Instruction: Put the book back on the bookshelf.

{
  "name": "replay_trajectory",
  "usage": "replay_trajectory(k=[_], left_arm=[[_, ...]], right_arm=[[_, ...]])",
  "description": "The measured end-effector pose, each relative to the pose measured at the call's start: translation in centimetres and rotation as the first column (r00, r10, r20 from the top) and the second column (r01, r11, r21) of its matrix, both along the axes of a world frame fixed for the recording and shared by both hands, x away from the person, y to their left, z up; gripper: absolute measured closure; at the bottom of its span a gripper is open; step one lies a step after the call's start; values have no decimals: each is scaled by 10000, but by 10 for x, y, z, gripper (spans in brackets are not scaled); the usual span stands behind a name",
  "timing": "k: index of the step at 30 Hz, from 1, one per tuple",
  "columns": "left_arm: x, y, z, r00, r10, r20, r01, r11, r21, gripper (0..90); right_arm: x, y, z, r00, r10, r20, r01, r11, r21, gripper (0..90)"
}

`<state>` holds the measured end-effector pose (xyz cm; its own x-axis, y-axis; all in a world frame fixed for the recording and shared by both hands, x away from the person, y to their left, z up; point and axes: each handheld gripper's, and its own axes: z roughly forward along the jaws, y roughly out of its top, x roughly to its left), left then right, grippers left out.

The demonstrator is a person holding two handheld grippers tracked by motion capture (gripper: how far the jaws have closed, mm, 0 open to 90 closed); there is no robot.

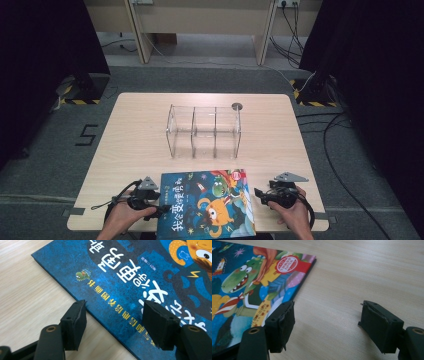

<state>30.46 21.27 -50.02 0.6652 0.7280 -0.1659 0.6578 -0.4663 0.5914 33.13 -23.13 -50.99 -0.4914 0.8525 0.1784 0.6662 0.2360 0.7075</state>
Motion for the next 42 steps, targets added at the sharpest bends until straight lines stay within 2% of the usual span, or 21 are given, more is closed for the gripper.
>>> replay_trajectory(k=[4,13,17,18,21,23,28,31,33,34,35,36,37,39,40,41,42], left_arm=[[1,-9,-1,9996,-252,131,252,9997,-5,327],[-2,-28,-1,9966,-815,123,816,9966,-123,337],[-2,-41,-1,9927,-1192,171,1196,9927,-182,337],[-1,-46,-1,9910,-1332,160,1334,9910,-109,333],[-1,-48,-1,9908,-1341,186,1344,9908,-145,327],[-1,-49,-1,9908,-1337,192,1339,9909,-134,326],[0,-51,-2,9903,-1371,214,1374,9904,-143,316],[0,-52,-2,9902,-1374,248,1378,9904,-140,312],[1,-52,-2,9906,-1346,257,1350,9907,-163,312],[1,-52,-2,9906,-1346,257,1350,9907,-163,312],[1,-53,-2,9904,-1358,261,1361,9906,-123,307],[1,-53,-2,9900,-1383,276,1386,9903,-68,304],[1,-53,-2,9900,-1383,276,1386,9903,-68,303],[0,-54,-2,9898,-1387,316,1389,9903,-53,301],[0,-54,-2,9899,-1378,322,1380,9904,-63,301],[1,-54,-2,9897,-1391,343,1394,9902,-70,300],[1,-54,-2,9897,-1391,343,1394,9902,-70,298]], right_arm=[[0,2,0,9996,268,-53,-268,9996,60,311],[-1,3,0,9996,261,-75,-260,9996,129,315],[-1,6,-1,9982,543,-255,-525,9964,664,354],[-2,7,0,9989,399,-250,-384,9975,588,328],[-1,4,0,9992,342,-208,-331,9981,528,329],[0,0,0,9992,208,-341,-179,9964,831,339],[0,0,0,9992,139,-368,-107,9962,860,335],[0,-2,0,9988,26,-480,27,9940,1091,329],[1,-4,-1,9981,-121,-602,204,9900,1393,330],[1,-4,-1,9981,-121,-602,204,9900,1393,330],[2,-8,-1,9960,-318,-834,473,9804,1911,332],[2,-9,-2,9943,-387,-990,596,9743,2172,336],[2,-9,-2,9943,-387,-990,596,9743,2172,336],[3,-13,-3,9908,-621,-1201,921,9602,2637,356],[3,-13,-3,9908,-621,-1201,921,9602,2637,356],[2,-15,-3,9864,-805,-1434,1205,9472,2971,355],[2,-15,-3,9864,-805,-1434,1205,9472,2971,355]])
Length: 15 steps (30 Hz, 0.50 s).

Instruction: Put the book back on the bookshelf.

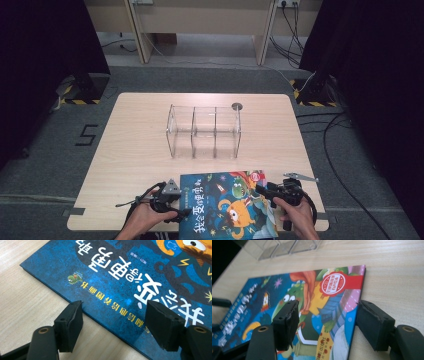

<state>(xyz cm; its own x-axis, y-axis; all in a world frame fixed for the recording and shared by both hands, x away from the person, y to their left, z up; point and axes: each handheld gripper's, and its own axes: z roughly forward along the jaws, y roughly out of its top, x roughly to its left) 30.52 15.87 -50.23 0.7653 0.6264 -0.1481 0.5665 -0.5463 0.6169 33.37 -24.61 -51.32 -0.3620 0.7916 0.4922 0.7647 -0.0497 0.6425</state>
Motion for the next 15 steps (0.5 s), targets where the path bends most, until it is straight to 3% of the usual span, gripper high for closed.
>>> replay_trajectory(k=[1,4,6,8,9,11,12,13,14,15], left_arm=[[0,-1,0,10000,-8,-9,8,10000,26,298],[1,-3,1,10000,-66,49,66,9999,101,290],[1,-4,1,9999,-85,73,84,9999,129,285],[1,-6,2,9998,-132,143,130,9997,195,263],[2,-7,3,9997,-171,169,167,9996,244,250],[4,-9,4,9995,-246,184,241,9993,287,246],[5,-9,5,9995,-125,282,125,9999,0,352],[11,-14,0,9929,-519,-1070,224,9651,-2608,541],[12,-21,-4,9773,-1052,-1839,348,9359,-3506,548],[12,-29,-2,9779,-1211,-1707,592,9423,-3295,590]], right_arm=[[0,-1,0,10000,-33,-39,34,10000,78,354],[-1,-6,-2,9979,-418,-499,463,9947,919,354],[-1,-8,-3,9980,-437,-466,482,9938,999,354],[-1,-10,-4,9958,-625,-676,719,9864,1477,355],[-2,-11,-5,9922,-809,-953,980,9767,1909,355],[-2,-11,-6,9909,-868,-1029,1067,9723,2077,356],[-2,-12,-10,9841,-985,-1475,1390,9449,2963,431],[-2,-11,-13,9840,-842,-1572,1342,9301,3418,480],[-1,-8,-13,9849,-531,-1651,1144,9144,3883,521],[-1,-1,-10,9876,-124,-1566,696,9281,3657,523]])
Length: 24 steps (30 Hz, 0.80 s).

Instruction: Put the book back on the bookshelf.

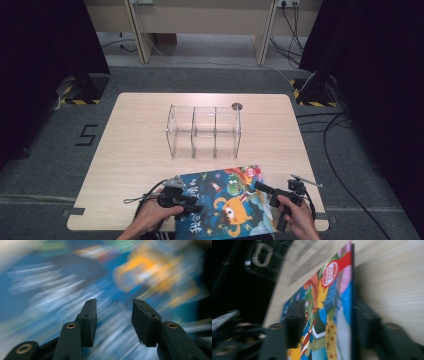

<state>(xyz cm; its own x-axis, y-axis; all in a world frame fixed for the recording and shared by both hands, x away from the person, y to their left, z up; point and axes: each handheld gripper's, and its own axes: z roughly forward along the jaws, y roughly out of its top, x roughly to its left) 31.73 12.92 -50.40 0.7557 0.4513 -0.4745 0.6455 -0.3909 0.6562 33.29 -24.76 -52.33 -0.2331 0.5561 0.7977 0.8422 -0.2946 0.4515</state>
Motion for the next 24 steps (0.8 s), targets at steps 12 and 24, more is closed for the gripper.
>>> replay_trajectory(k=[12,24], left_arm=[[-5,-9,11,9930,-268,1154,55,9835,1808,401],[-15,63,16,9689,1515,1955,-2027,9394,2765,317]], right_arm=[[1,17,-3,9934,1073,406,-980,9779,-1849,646],[-1,17,-3,9928,1096,475,-985,9763,-1928,641]])
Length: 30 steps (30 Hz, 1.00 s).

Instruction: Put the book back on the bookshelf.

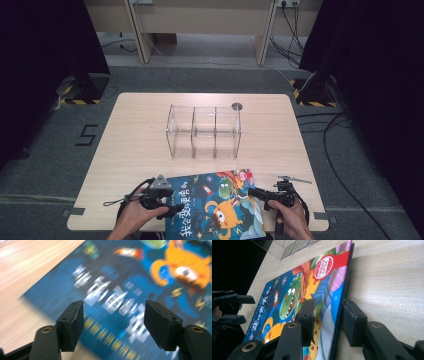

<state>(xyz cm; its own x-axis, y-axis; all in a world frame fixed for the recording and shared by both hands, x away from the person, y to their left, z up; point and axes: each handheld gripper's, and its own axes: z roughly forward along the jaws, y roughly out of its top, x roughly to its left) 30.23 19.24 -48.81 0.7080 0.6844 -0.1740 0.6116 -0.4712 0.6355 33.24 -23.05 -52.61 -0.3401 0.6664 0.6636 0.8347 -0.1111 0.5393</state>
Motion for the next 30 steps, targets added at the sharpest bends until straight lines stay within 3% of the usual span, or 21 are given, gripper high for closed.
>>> replay_trajectory(k=[3,4,7,10,12,13,15,16,17,24,25,28,30], left_arm=[[-6,15,-9,9987,149,-495,-140,9997,174,322],[-6,15,-9,9987,149,-495,-140,9997,174,327],[-9,12,-13,9975,-9,-709,-3,9998,-179,324],[-9,5,-13,9988,5,-495,5,9998,201,307],[-9,5,-13,9988,20,-495,-10,9998,207,300],[-9,5,-13,9987,23,-514,-17,9999,124,291],[-8,5,-14,9987,63,-503,-62,10000,17,281],[-8,5,-14,9987,63,-503,-62,10000,17,270],[-7,4,-14,9983,104,-578,-109,9999,-84,263],[0,-1,-15,9983,26,-590,-49,9992,-389,261],[1,-2,-16,9983,2,-588,-29,9990,-453,261],[2,-3,-16,9983,-35,-580,7,9988,-485,261],[5,-5,-16,9984,-76,-554,48,9987,-505,261]], right_arm=[[-1,1,1,10000,-20,51,21,10000,-73,633],[-1,1,1,10000,-20,51,21,10000,-73,633],[-1,1,1,10000,28,86,-27,9999,-104,623],[-2,1,1,10000,-25,43,25,9999,115,577],[-2,1,0,10000,-66,-11,67,9997,251,575],[-2,-2,0,9996,-227,-185,245,9946,1004,571],[-3,-4,3,9990,-353,-282,401,9807,1912,581],[-3,-4,3,9990,-353,-282,401,9807,1912,581],[-4,-6,8,9992,-387,53,358,9616,2722,615],[-5,-1,11,9983,298,500,-406,9723,2302,652],[-5,-1,13,9959,491,754,-627,9798,1898,651],[-4,-1,16,9935,570,985,-736,9820,1741,638],[-5,-1,19,9881,691,1375,-865,9884,1249,621]])
